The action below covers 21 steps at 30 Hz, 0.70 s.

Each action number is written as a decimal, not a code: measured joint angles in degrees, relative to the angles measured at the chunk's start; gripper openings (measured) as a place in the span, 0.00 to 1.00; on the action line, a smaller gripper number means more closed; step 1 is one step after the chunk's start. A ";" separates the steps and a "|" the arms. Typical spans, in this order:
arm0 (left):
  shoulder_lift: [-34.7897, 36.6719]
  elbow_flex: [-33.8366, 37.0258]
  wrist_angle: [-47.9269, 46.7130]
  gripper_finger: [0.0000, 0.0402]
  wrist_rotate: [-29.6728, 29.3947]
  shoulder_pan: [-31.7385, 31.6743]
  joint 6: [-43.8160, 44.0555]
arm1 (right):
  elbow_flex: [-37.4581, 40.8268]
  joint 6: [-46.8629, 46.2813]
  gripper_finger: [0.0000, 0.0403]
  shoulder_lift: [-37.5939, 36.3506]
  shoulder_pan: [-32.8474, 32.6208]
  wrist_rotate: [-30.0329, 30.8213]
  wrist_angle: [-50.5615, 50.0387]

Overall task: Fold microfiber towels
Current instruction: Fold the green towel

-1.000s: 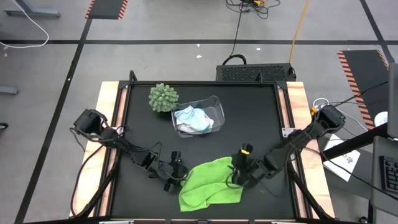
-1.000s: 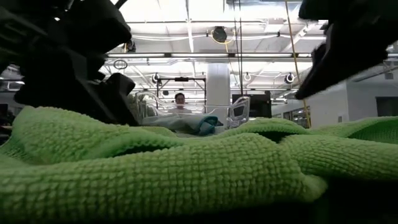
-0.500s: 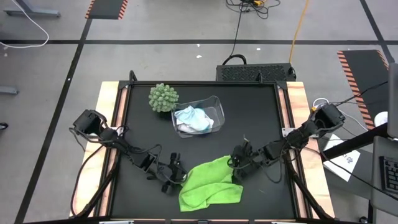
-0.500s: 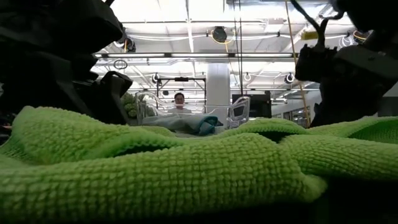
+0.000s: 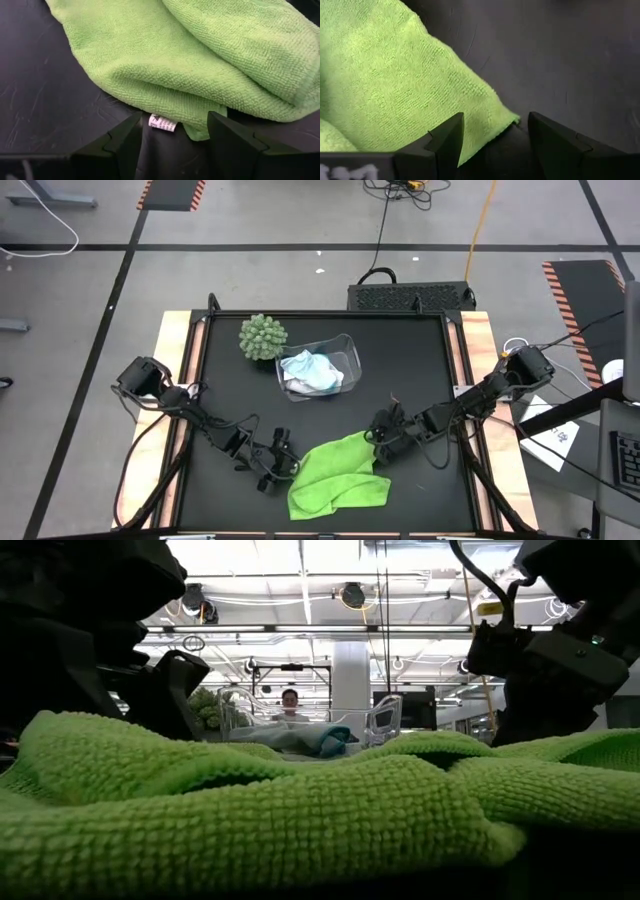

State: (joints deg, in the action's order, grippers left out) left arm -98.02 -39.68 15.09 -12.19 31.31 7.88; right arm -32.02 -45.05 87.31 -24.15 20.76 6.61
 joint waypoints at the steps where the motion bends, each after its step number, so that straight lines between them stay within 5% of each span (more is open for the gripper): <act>1: 0.00 0.00 0.02 0.56 0.00 -0.01 0.00 | 0.03 0.57 0.53 0.02 0.03 0.03 0.50; 7: 0.00 0.00 0.04 0.56 0.01 -0.02 0.20 | 0.03 5.28 0.47 0.04 -0.02 0.12 3.33; 15: 0.00 0.00 0.06 0.56 0.06 -0.02 1.07 | 0.03 7.77 0.05 0.04 0.24 -3.15 3.36; 21: 0.00 0.00 0.07 0.56 -0.07 -0.02 1.03 | 0.02 8.65 0.02 0.07 0.52 -1.76 3.20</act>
State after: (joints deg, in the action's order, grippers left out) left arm -98.02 -39.68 15.16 -12.25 31.29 8.90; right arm -32.00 -36.40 87.37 -23.63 19.00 9.81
